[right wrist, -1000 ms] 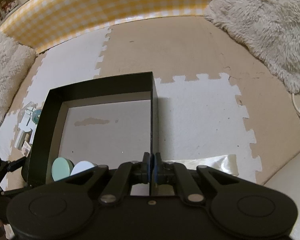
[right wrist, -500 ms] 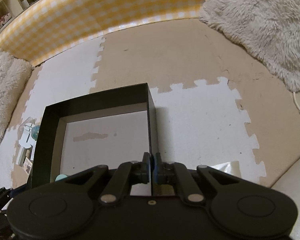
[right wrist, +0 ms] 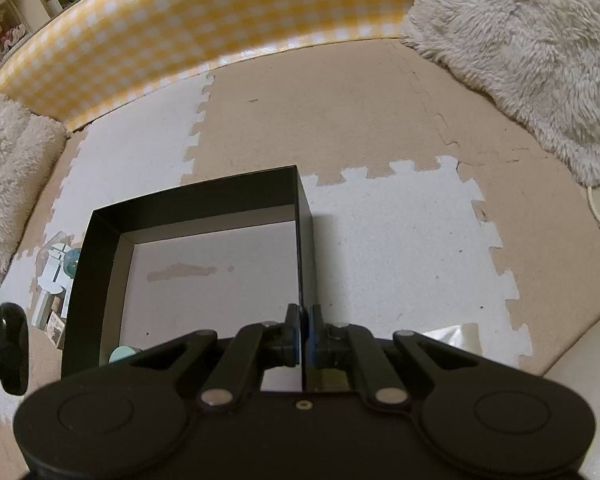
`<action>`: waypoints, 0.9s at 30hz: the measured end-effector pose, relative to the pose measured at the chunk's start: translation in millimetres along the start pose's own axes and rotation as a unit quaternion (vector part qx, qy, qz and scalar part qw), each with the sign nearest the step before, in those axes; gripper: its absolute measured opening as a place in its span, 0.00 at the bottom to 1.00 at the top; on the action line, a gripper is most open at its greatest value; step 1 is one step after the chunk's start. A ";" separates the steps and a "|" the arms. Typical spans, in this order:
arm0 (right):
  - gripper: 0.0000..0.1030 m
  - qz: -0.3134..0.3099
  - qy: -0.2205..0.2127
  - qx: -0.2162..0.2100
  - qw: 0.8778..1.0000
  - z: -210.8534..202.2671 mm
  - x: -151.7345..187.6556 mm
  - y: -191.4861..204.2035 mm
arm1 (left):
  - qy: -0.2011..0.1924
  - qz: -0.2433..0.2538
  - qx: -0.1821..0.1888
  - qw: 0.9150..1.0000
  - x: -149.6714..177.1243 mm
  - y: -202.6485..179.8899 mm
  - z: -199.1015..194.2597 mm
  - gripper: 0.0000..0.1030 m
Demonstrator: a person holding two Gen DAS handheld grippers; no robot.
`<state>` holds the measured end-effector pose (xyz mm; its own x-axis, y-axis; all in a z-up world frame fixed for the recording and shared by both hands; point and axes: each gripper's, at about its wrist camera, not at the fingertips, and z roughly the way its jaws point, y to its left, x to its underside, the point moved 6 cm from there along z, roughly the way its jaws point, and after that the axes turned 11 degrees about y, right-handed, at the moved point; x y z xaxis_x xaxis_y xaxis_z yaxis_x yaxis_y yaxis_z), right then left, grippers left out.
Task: Organize rigid objects
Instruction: 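Carry the black oval case into the black box and open the left gripper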
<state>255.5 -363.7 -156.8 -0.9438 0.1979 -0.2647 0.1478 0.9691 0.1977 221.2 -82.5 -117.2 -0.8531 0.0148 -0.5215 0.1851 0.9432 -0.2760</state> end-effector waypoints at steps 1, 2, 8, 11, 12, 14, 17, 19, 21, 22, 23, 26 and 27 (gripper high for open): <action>0.04 0.001 0.000 -0.002 1.000 -0.1 0.0 -0.4 | -0.001 0.001 0.008 1.000 -2.2 -6.3 -0.8 0.54; 0.05 0.002 0.000 -0.003 1.000 -0.1 0.0 -0.7 | -0.002 0.003 0.016 1.000 -3.4 -10.4 -0.8 0.54; 0.05 0.004 0.001 -0.005 1.000 -0.2 0.3 -0.8 | 0.012 0.015 0.059 0.998 -12.2 -52.2 10.7 0.54; 0.05 0.006 0.001 -0.009 1.000 -0.4 0.4 -1.6 | 0.025 0.024 0.070 0.997 -13.8 -74.6 21.3 0.54; 0.05 0.009 0.001 -0.012 1.000 -0.4 0.4 -2.5 | 0.029 0.028 0.074 0.996 -13.6 -82.0 25.1 0.54; 0.06 0.013 0.003 -0.020 1.000 -0.2 0.4 -4.2 | 0.038 0.032 0.078 0.996 -10.9 -94.4 31.6 0.54; 0.06 0.018 0.005 -0.028 0.999 -0.4 0.0 -6.5 | 0.052 0.032 0.083 0.995 -6.2 -110.3 42.7 0.54; 0.06 0.020 0.007 -0.029 0.999 -0.1 -0.6 -6.3 | 0.061 0.028 0.089 0.994 -3.1 -119.0 50.9 0.54; 0.06 0.018 0.009 -0.027 0.999 -0.1 -1.1 -5.6 | 0.068 0.022 0.093 0.993 -1.2 -124.7 57.9 0.54; 0.06 0.018 0.009 -0.027 0.999 -0.1 -1.1 -5.5 | 0.072 0.018 0.096 0.993 -0.1 -127.7 61.0 0.54; 0.06 0.017 0.009 -0.027 0.999 -0.1 -1.4 -5.4 | 0.075 0.014 0.099 0.992 1.0 -131.1 64.4 0.54; 0.06 0.015 0.010 -0.027 0.999 -0.2 -1.8 -5.9 | 0.080 0.003 0.109 0.991 -0.6 -138.3 71.8 0.54; 0.06 0.015 0.010 -0.027 0.999 -0.2 -1.8 -6.3 | 0.082 0.001 0.111 0.990 -1.2 -140.3 74.0 0.54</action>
<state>256.2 -370.1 -157.4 -0.9448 0.2238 -0.2395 0.1609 0.9532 0.2560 232.3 -239.4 -137.6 -0.9169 0.0879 -0.3892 0.2743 0.8473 -0.4548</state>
